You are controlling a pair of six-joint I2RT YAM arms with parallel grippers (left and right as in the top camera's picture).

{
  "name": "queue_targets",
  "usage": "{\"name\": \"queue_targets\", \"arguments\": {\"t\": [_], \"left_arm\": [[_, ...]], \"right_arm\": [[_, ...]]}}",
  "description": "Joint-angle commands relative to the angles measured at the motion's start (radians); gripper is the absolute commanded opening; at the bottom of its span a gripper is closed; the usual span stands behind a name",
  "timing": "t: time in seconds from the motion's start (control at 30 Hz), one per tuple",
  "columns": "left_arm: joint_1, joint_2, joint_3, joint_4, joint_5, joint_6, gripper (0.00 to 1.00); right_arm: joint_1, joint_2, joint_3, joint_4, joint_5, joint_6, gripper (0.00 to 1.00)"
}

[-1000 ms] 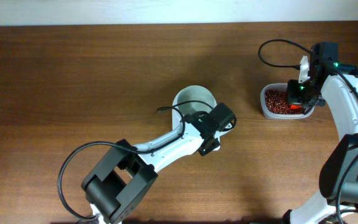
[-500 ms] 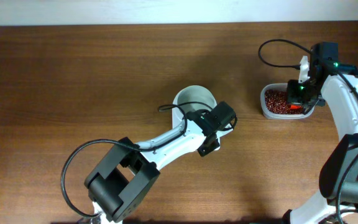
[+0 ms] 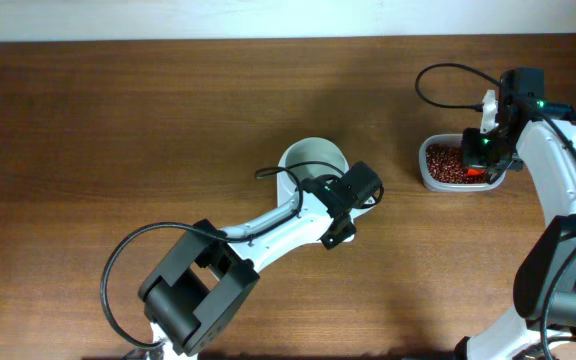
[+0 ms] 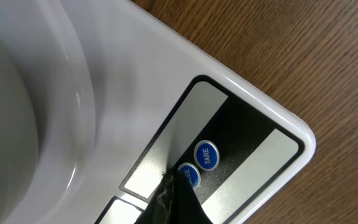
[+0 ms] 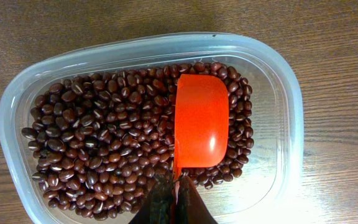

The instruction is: Scoop item into bowl and weigh 50g on scale

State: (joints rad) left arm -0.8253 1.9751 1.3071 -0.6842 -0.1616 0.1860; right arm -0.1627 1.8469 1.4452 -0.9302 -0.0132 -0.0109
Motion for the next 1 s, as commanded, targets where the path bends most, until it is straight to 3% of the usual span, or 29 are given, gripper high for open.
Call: {"name": "queue_targets", "arguments": {"t": [0.0,0.23,0.4,0.5,0.8,0.9,0.97], "left_arm": [[0.017,0.122,-0.045,0.018,-0.054,-0.019,0.00],[0.017,0.125,-0.040,0.031,-0.116,-0.043,0.00],[0.004,0.123,0.046,-0.068,-0.114,-0.042,0.00],[0.003,0.101,0.115,-0.151,0.016,-0.034,0.00],[-0.014,-0.280,0.145,-0.233,0.260,0.009,0.00],[0.090,-0.451,0.145,-0.214,0.252,-0.046,0.00],[0.254,-0.549,0.145,-0.158,0.222,-0.102,0.00]], "right_arm": [[0.006,0.007,-0.005,0.003,-0.005,0.001,0.04],[0.006,0.007,-0.005,0.003,-0.005,0.001,0.04],[0.006,0.007,-0.005,0.003,-0.005,0.001,0.04],[0.006,0.007,-0.005,0.003,-0.005,0.001,0.04],[0.006,0.007,-0.005,0.004,-0.005,0.001,0.04],[0.006,0.007,-0.005,0.004,-0.005,0.001,0.04],[0.005,0.007,-0.005,0.007,-0.005,0.001,0.04]]}}
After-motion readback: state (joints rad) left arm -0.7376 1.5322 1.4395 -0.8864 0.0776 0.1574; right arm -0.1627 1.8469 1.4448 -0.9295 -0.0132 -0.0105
